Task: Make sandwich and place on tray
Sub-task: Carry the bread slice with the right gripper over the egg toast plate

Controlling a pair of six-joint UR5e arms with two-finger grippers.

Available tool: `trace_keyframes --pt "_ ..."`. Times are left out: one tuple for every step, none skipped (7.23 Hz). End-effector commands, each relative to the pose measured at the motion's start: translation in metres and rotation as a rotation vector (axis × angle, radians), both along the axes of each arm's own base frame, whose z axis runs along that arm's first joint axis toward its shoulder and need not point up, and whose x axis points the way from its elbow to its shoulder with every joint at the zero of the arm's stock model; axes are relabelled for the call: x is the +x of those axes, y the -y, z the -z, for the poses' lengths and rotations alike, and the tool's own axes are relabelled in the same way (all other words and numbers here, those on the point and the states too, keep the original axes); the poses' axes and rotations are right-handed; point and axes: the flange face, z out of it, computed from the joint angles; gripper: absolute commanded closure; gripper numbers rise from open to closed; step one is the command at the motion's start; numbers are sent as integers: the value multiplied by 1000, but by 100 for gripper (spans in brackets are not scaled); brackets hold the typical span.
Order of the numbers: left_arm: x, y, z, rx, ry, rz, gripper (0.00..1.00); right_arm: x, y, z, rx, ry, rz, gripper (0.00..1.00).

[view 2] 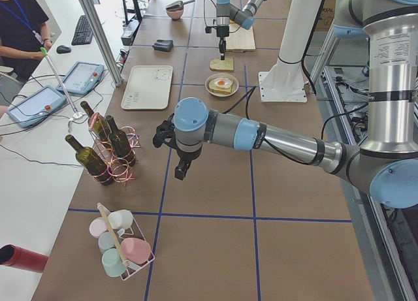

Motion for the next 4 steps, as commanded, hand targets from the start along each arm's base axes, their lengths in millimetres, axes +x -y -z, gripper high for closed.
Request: trace_keyframes --pt "-1 0 0 -1 0 2 0 -28 -6 -2 -80 -29 -23 100" --pt "-1 0 1 1 0 2 0 -31 -8 -1 -96 -28 -36 100" --pt "0 0 1 1 0 1 0 -37 -14 -4 -95 -34 -32 100" --pt "0 0 1 1 0 1 0 -37 -15 -3 -106 -33 -35 100"
